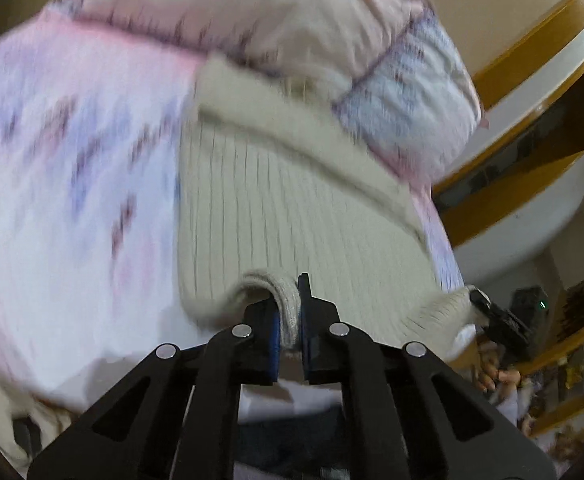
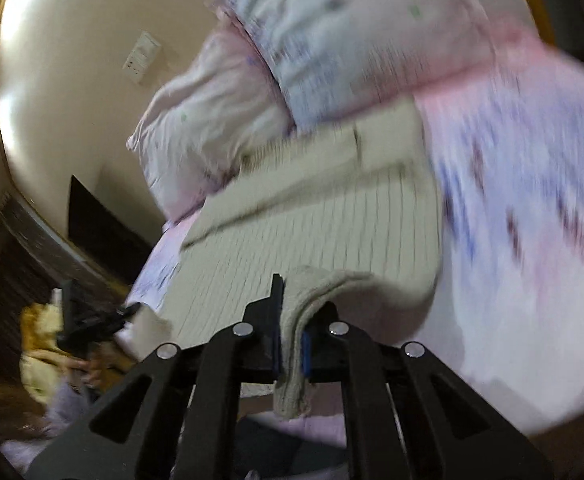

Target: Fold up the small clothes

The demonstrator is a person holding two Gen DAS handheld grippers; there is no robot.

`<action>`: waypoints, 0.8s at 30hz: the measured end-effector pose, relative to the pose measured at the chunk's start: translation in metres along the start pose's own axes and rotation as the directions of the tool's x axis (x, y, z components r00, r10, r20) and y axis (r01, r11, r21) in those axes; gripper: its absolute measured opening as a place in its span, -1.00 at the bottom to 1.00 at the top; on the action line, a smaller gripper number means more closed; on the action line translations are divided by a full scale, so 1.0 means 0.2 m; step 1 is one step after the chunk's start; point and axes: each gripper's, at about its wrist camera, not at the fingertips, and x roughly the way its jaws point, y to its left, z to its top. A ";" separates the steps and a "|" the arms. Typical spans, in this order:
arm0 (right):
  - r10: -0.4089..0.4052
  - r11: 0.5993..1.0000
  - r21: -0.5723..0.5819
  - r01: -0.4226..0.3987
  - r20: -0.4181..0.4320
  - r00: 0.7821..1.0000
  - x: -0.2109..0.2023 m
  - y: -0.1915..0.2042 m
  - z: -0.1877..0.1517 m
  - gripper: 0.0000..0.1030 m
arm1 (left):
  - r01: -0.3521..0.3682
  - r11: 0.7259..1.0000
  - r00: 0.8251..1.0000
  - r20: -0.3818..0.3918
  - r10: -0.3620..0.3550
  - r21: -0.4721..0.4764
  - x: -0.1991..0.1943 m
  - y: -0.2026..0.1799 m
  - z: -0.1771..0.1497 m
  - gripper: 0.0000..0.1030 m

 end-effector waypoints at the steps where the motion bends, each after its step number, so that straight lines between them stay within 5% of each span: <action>1: -0.038 0.998 -0.055 0.039 0.036 0.999 0.02 0.05 0.06 -0.87 | -0.012 1.000 0.999 0.035 0.012 0.013 0.00 -0.01 0.06 -0.87; 5: -0.124 0.967 -0.203 0.156 0.161 0.979 0.09 0.17 0.25 -0.87 | -0.082 0.993 0.982 0.179 0.065 0.089 0.03 -0.09 0.35 -0.87; 13: -0.210 0.936 -0.216 0.277 0.288 0.934 0.39 0.11 0.58 -0.87 | -0.115 0.992 0.966 0.241 0.098 0.055 0.27 -0.09 0.87 -0.88; 18: -0.241 0.948 -0.131 0.290 0.302 0.922 0.53 0.02 0.69 -0.86 | -0.154 0.987 0.963 0.232 0.140 0.042 0.49 -0.10 1.02 -0.88; 24: -0.305 0.952 0.074 0.297 0.147 0.941 0.77 -0.22 0.75 -0.86 | -0.187 0.982 0.968 0.163 0.188 -0.026 0.73 0.03 1.08 -0.88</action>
